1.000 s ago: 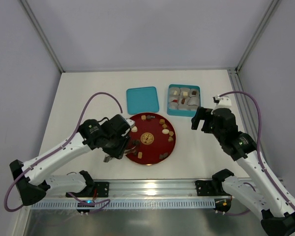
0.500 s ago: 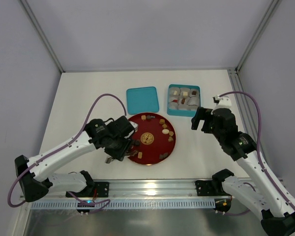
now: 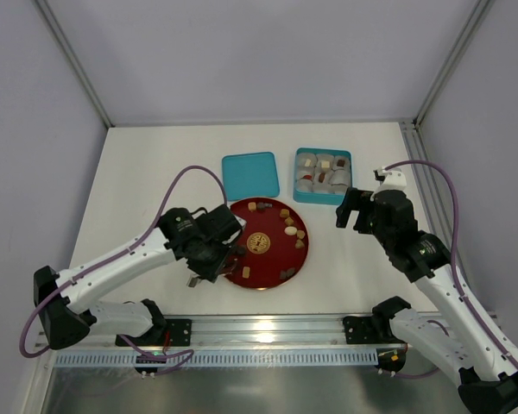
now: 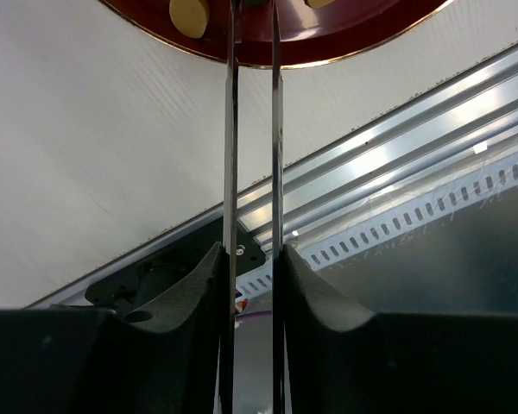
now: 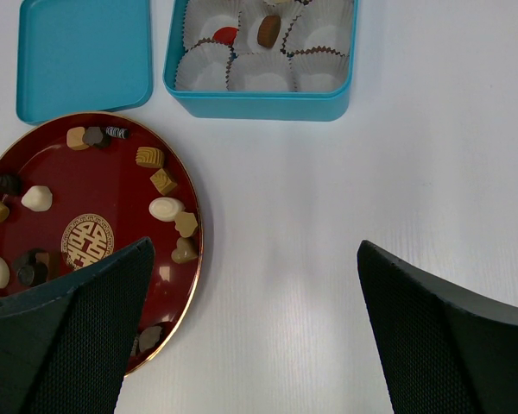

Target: Pack the chocolate

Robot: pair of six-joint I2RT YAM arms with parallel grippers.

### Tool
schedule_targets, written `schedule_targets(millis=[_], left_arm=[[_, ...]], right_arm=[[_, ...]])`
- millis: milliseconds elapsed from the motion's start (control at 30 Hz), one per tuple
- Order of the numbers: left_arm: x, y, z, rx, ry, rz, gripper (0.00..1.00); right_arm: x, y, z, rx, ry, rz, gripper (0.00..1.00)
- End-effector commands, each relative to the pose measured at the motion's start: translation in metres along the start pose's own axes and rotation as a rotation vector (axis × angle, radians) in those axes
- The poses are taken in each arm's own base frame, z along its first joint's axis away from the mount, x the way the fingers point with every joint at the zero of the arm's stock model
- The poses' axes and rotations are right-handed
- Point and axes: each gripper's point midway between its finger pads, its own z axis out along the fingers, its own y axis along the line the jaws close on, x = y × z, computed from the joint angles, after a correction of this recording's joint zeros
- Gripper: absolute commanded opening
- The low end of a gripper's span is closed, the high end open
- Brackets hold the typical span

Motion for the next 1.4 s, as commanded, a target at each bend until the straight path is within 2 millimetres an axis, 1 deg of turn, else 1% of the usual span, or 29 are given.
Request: schedule_targets(millis=[0,33,67,333,467,767,900,1000,1033,1100,1133,1200,1233,1267,1300,1333,1367], left_arm=[[-0.003,0.001,-0.002,-0.012,-0.013,0.018,0.2],[-0.004,0.001,-0.003,-0.013,-0.015,0.019,0.18],[-0.005,0.002,-0.003,-0.016,-0.019,0.02,0.14],[-0.014,0.003,-0.018,-0.029,-0.044,0.039,0.02],[-0.017,0.003,-0.026,-0.026,-0.046,0.051,0.0],[-0.027,-0.001,-0.043,-0.002,-0.086,0.064,0.0],[-0.036,-0.006,-0.052,0.016,-0.123,0.063,0.0],[-0.054,-0.013,-0.059,0.039,-0.183,0.06,0.0],[-0.064,-0.018,-0.057,0.047,-0.2,0.062,0.0],[-0.08,-0.021,-0.06,0.043,-0.236,0.063,0.0],[-0.092,-0.025,-0.061,0.047,-0.273,0.062,0.0],[-0.118,-0.033,-0.06,0.044,-0.316,0.07,0.0],[-0.135,-0.039,-0.06,0.053,-0.357,0.069,0.0],[-0.153,-0.045,-0.068,0.063,-0.406,0.069,0.0],[-0.169,-0.046,-0.057,0.03,-0.41,0.082,0.0],[-0.19,-0.052,-0.058,0.034,-0.464,0.079,0.0],[-0.21,-0.057,-0.069,0.041,-0.526,0.076,0.0]], right_arm=[[-0.011,0.001,-0.001,-0.003,-0.044,0.015,1.0],[-0.012,0.002,-0.001,-0.004,-0.047,0.016,1.0],[-0.012,0.001,-0.001,-0.003,-0.047,0.018,1.0],[-0.012,0.001,-0.001,-0.001,-0.047,0.017,1.0],[-0.013,0.0,-0.003,0.002,-0.053,0.016,1.0],[-0.013,0.0,-0.002,0.007,-0.05,0.017,1.0],[-0.013,0.001,-0.003,0.001,-0.052,0.018,1.0],[-0.014,0.001,-0.003,0.002,-0.054,0.018,1.0],[-0.015,0.001,-0.003,0.0,-0.055,0.018,1.0],[-0.016,0.002,-0.003,0.0,-0.054,0.016,1.0],[-0.017,0.001,-0.004,0.004,-0.056,0.017,1.0],[-0.018,0.002,-0.004,0.001,-0.059,0.016,1.0],[-0.021,0.003,-0.005,-0.003,-0.065,0.015,1.0],[-0.022,0.003,-0.005,-0.004,-0.064,0.016,1.0],[-0.023,0.004,-0.006,-0.006,-0.065,0.017,1.0],[-0.025,0.005,-0.006,-0.009,-0.07,0.018,1.0],[-0.025,0.005,-0.006,-0.01,-0.067,0.014,1.0]])
